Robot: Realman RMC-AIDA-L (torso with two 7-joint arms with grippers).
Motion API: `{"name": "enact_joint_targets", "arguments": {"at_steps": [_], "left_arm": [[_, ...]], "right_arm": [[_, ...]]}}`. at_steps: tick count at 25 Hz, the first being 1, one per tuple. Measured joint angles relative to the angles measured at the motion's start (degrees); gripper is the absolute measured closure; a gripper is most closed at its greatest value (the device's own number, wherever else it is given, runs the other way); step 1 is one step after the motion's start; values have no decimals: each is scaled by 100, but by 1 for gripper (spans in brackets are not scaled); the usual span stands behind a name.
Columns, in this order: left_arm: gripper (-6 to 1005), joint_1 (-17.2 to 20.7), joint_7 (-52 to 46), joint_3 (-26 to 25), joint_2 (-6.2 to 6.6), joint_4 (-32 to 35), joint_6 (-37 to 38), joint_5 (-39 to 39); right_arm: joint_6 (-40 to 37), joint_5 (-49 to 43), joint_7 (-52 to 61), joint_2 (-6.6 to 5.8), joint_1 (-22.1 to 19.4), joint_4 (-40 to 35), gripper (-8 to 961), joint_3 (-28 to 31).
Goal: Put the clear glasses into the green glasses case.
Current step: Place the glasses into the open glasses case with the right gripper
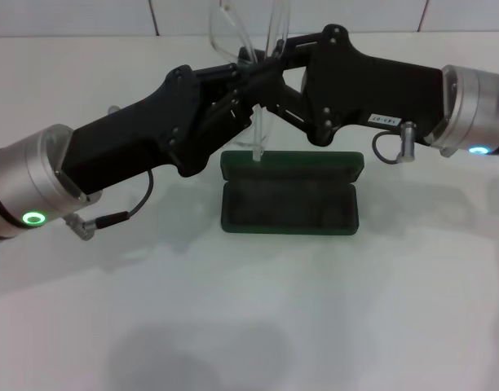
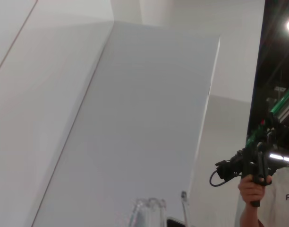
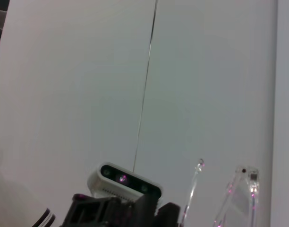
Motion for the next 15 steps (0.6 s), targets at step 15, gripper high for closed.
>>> {"name": "enact_joint_targets", "arguments": {"at_steps": [15], "left_arm": [[897, 45, 42, -24, 20, -22, 48, -24]], "right_arm": [[42, 58, -22, 0, -27, 0, 820, -19]]}}
